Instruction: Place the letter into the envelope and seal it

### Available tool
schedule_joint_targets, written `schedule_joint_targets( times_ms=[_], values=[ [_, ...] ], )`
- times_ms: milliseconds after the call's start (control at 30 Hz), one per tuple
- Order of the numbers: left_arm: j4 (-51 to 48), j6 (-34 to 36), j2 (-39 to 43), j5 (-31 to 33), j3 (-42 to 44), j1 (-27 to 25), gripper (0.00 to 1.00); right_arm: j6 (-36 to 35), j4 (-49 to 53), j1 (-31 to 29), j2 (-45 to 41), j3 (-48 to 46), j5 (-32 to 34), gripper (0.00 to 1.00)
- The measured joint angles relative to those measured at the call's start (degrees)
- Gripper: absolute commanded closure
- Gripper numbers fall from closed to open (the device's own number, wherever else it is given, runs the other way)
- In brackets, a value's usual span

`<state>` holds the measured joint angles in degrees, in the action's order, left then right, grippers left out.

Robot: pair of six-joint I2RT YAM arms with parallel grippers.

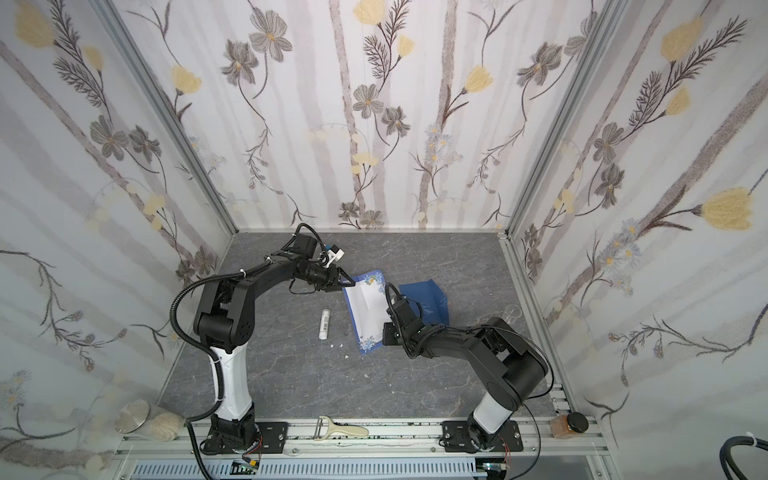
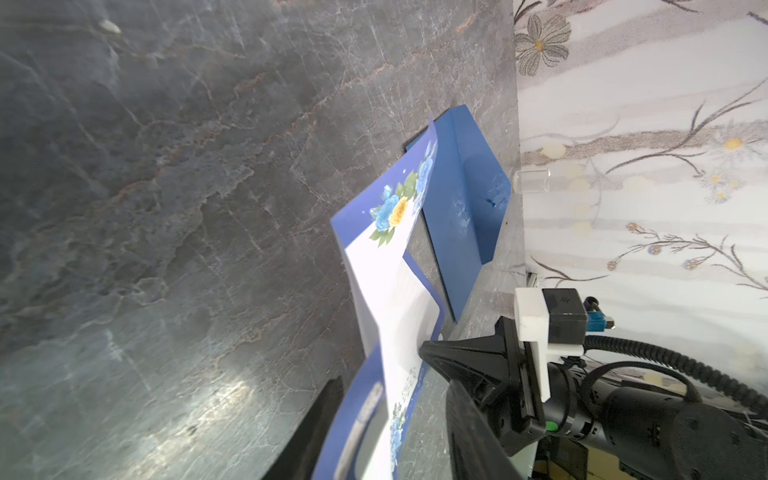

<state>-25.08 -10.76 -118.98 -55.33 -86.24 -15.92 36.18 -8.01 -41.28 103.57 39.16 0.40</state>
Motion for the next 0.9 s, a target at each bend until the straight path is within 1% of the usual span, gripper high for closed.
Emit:
schedule_joint_targets(
  times_ms=[67,133,267,300,367,633,900],
  values=[
    [1.0,-0.6,0.0,-0.6,0.4,-0.1,0.62,0.0,0.0,0.0,0.2,0.2,0.0,1.00],
    [1.8,-1.4,0.0,-0.8,0.7,-0.2,0.68,0.0,0.0,0.0,0.3,0.3,0.0,1.00],
    [2.6,-1.9,0.7,0.4,1.2,-0.2,0.85,0.0,0.2,0.0,0.6,0.8,0.0,1.00],
    [2.6,-2.4,1.1,1.1,1.4,-0.2,0.91,0.0,0.3,0.0,0.7,0.9,0.1,1.00],
    [2.9,-2.7,2.1,2.7,2.0,-0.3,0.99,0.0,0.5,-0.1,0.8,1.1,0.2,1.00],
    [3.4,-2.2,4.9,9.0,3.6,-2.2,1.00,0.0,1.3,-0.2,1.3,2.0,0.6,1.00],
    [3.4,0.3,8.3,16.9,4.6,-6.4,1.00,0.0,2.1,-0.3,1.5,2.6,1.0,1.00]
  ],
)
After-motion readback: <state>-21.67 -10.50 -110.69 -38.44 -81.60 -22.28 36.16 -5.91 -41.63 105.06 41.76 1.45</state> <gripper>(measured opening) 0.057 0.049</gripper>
